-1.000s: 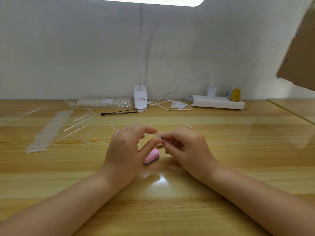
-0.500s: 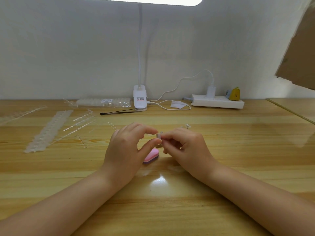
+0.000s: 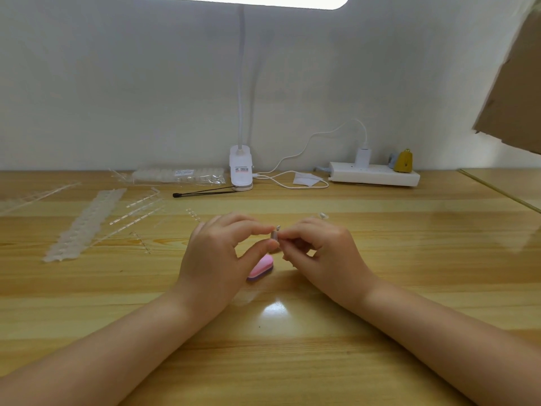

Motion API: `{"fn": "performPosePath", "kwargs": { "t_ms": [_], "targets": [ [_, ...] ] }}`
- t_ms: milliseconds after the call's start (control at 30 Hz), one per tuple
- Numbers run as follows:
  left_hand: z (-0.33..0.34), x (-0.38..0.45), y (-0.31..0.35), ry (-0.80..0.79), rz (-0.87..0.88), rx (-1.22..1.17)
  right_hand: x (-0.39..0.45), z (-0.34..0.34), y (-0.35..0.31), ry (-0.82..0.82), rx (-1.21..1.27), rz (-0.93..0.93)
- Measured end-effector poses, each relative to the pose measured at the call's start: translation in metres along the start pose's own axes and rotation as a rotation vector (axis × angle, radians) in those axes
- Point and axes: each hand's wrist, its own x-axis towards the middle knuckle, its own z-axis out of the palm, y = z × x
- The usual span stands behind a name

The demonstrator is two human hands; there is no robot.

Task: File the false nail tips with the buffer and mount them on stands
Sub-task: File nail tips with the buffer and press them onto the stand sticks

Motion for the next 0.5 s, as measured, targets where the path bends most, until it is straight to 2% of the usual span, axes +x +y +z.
{"fn": "performPosePath", "kwargs": {
  "t_ms": [167, 500],
  "targets": [
    [-0.0010, -0.0011, 0.0016, 0.014, -0.127, -0.076, 0.0009, -0.0004, -0.0004, 0.021, -0.067, 0.008],
    [-0.0018, -0.0036, 0.0029, -0.077, -0.184, -0.187, -0.0044, -0.0034, -0.0019, -0.076, -0.218, -0.162]
  ]
}}
